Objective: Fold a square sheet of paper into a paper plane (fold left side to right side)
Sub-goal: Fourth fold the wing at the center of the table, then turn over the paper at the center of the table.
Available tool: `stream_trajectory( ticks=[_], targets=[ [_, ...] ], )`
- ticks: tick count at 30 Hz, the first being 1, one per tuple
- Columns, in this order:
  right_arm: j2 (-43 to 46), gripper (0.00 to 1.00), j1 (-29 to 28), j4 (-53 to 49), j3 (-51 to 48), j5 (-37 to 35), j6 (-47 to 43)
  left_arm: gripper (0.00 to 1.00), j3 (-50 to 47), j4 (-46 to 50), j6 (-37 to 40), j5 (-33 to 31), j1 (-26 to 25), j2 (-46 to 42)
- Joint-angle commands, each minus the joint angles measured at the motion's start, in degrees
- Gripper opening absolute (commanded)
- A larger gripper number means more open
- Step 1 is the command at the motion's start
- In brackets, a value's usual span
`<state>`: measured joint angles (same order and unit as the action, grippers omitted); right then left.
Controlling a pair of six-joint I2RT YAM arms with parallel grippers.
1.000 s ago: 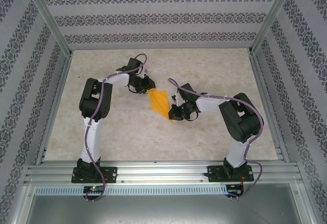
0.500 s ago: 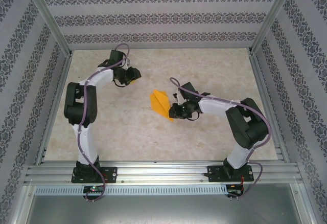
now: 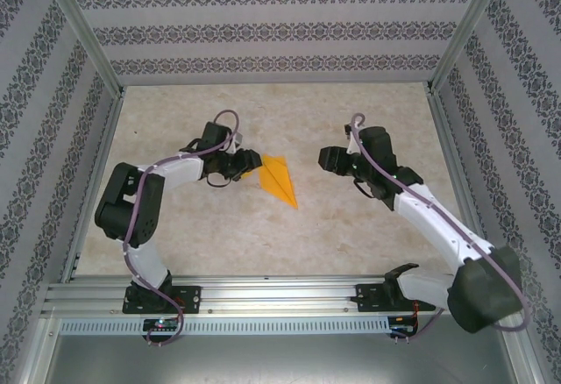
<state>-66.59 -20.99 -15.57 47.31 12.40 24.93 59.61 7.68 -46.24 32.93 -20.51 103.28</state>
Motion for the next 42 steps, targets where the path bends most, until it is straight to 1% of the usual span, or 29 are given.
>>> stream_trajectory(
  ticks=[1,3,9,22,29,34,37,38,39,42],
  targets=[
    [4.0,0.62,1.7,2.5,-3.2,-1.8,-1.3,0.47,3.0,-6.1,-2.6,1.4,-1.7,3.0],
    [5.4,0.66,2.7,2.6,-4.5,-0.9,-1.1,0.47,4.3,-6.0,-3.0,0.8,-2.4,5.1],
    [7.3,0.66,4.5,2.3,-7.0,0.3,-0.2,0.47,7.4,-4.2,-3.1,-0.4,-3.0,9.3],
    [9.1,0.67,6.1,1.6,-8.6,0.4,-0.1,0.48,12.1,-2.7,-3.3,0.0,-4.3,15.0],
    [9.8,0.69,6.5,1.7,-9.3,0.7,0.2,0.45,14.2,-2.0,-3.2,0.1,-5.1,16.5],
    [10.0,0.75,6.8,4.2,-10.0,2.9,1.3,0.35,14.7,-2.2,-3.0,0.4,-5.4,15.8],
    [9.8,0.91,7.0,6.2,-10.6,3.7,3.1,0.27,14.6,-3.1,-3.0,1.0,-5.5,15.1],
    [9.7,0.96,7.1,7.1,-10.8,4.8,3.7,0.25,14.6,-3.4,-2.9,1.0,-5.5,14.7],
    [9.5,0.98,7.3,9.1,-11.3,6.8,4.2,0.22,14.6,-3.5,-2.8,1.2,-5.5,14.3],
    [7.6,0.98,7.9,15.1,-12.5,14.0,7.4,0.16,14.9,-3.5,-2.3,1.4,-5.6,13.0]
  ],
)
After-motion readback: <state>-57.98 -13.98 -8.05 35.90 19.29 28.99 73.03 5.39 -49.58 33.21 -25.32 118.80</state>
